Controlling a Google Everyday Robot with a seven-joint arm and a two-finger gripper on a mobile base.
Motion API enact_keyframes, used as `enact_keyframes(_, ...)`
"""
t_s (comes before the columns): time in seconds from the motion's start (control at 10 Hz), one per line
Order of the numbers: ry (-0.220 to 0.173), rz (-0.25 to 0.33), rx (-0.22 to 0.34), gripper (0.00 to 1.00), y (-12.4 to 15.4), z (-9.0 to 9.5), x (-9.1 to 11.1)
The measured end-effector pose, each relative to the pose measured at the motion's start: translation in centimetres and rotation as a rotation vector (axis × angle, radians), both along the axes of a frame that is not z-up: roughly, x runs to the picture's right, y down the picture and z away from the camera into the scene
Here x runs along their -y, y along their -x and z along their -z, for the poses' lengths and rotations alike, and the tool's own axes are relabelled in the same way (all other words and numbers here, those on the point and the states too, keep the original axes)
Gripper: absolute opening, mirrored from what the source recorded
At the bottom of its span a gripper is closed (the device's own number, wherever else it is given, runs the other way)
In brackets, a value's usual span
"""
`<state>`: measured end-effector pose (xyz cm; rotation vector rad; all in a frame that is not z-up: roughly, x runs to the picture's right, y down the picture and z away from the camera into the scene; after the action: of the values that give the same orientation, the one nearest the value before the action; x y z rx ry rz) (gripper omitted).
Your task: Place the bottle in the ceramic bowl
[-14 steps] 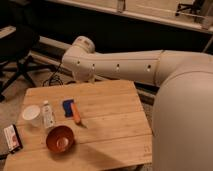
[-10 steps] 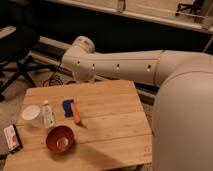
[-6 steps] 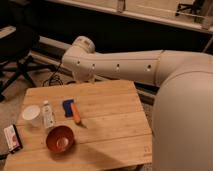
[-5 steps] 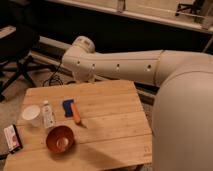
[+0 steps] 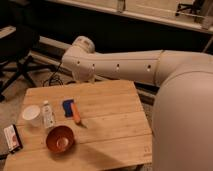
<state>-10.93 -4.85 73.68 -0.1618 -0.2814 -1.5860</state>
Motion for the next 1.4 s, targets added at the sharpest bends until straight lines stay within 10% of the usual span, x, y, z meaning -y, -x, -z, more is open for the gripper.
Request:
enact_keyframes(0.6, 0.01, 0.042, 0.022, 0.55, 1.1, 0.6, -0.5)
enact_keyframes(1.1, 0.043, 0.432, 0.245, 0.55, 17.6, 6.9, -5.9)
enact_keyframes(1.4, 0.091, 0.57, 0.264, 0.55, 23.0, 6.2, -8.7)
